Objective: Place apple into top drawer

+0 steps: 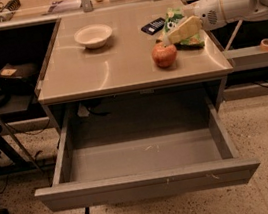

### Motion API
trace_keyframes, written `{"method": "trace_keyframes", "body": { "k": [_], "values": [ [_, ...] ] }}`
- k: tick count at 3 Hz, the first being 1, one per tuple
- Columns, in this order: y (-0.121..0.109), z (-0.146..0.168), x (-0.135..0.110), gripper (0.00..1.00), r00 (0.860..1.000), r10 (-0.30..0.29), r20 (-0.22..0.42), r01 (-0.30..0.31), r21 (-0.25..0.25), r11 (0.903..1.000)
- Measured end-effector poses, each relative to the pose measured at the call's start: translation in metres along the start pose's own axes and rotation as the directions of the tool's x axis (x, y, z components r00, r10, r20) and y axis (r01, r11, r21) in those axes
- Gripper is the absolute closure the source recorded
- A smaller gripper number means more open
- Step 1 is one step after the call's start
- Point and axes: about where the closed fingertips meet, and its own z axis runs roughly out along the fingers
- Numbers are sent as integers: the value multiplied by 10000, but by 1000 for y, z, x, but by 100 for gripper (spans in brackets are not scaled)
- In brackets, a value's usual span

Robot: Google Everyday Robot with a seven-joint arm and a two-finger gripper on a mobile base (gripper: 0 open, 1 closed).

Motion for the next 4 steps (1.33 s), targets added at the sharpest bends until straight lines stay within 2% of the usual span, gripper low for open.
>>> {"method": "trace_keyframes", "body": {
  "k": [2, 3, 4],
  "values": [
    [-5, 28, 44, 0, 9993, 177, -340, -176, 53, 9998],
    [-3, 52, 57, 0, 9998, -55, -200, 57, 63, 10000],
    [0, 55, 60, 0, 9998, -52, -190, 52, -26, 10000]
  ]
}}
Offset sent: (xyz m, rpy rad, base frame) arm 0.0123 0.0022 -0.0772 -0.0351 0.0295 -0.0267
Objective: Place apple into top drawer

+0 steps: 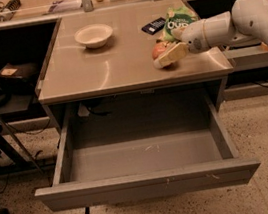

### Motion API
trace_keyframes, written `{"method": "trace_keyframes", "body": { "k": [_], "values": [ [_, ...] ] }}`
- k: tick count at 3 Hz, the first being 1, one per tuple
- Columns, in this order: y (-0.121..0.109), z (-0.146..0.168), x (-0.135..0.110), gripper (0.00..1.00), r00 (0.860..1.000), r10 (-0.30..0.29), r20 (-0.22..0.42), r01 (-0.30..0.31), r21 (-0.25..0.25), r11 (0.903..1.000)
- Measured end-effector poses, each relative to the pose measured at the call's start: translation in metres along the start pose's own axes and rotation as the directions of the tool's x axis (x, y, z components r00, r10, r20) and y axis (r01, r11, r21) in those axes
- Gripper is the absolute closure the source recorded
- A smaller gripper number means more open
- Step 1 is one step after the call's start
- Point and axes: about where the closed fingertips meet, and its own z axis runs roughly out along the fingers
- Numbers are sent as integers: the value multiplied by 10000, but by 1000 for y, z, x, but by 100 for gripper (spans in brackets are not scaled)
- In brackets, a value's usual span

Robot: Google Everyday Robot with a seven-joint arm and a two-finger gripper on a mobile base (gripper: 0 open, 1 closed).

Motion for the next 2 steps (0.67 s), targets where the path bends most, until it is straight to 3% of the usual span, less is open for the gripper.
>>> {"method": "trace_keyframes", "body": {
  "k": [1, 2],
  "values": [
    [0, 0, 0, 16, 10000, 0, 0, 0, -1, 10000],
    [0, 0, 0, 39, 10000, 0, 0, 0, -2, 10000]
  ]
}}
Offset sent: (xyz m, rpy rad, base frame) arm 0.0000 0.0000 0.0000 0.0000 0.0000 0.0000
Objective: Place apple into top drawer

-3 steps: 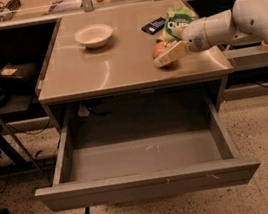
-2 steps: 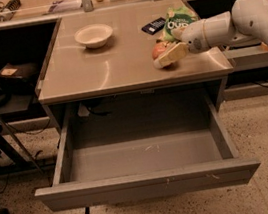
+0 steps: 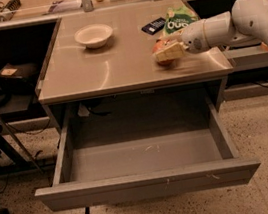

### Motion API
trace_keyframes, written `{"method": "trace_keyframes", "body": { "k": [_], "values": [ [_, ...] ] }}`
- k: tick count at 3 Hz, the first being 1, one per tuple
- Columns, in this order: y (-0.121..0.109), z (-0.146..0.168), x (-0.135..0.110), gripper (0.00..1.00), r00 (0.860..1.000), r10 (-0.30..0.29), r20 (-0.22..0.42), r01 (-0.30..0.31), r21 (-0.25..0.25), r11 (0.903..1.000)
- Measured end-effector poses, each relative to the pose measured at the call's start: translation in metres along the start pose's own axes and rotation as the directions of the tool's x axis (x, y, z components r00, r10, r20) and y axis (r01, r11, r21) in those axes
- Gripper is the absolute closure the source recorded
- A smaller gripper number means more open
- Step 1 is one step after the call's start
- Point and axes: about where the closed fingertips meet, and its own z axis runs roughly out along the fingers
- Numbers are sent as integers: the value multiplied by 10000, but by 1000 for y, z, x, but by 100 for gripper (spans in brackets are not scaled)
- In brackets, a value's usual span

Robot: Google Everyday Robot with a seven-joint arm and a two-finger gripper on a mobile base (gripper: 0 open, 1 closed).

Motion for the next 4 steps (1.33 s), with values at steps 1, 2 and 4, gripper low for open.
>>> {"method": "trace_keyframes", "body": {
  "k": [1, 2, 4],
  "values": [
    [0, 0, 0, 63, 10000, 0, 0, 0, -1, 10000],
    [0, 0, 0, 86, 10000, 0, 1, 0, -1, 10000],
    [59, -78, -61, 100, 9881, 206, 1527, -215, 39, 9998]
  ]
}}
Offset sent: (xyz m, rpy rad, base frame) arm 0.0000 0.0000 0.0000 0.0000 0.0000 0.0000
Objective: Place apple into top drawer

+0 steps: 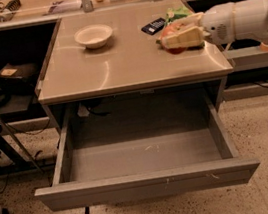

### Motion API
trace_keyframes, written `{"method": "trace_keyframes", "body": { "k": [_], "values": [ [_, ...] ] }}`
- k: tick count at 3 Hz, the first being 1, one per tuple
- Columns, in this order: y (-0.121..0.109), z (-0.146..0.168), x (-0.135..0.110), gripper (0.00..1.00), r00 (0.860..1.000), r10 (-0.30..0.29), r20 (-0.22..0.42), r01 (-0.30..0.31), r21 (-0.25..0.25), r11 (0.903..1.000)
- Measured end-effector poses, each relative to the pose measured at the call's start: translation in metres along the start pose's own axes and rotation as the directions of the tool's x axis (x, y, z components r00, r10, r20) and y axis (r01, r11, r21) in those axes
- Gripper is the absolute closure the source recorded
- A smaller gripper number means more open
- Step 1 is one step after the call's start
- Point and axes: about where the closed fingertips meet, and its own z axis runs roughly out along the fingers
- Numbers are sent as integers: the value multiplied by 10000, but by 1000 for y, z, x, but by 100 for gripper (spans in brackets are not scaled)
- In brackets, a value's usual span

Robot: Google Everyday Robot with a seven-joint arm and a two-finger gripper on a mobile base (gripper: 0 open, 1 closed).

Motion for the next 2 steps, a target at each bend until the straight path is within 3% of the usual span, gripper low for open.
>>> {"method": "trace_keyframes", "body": {
  "k": [1, 2],
  "values": [
    [53, -49, -15, 100, 9950, 942, 322, -957, 491, 9942],
    [67, -62, 21, 100, 9891, 1465, -105, -1457, 587, 9876]
  ]
}}
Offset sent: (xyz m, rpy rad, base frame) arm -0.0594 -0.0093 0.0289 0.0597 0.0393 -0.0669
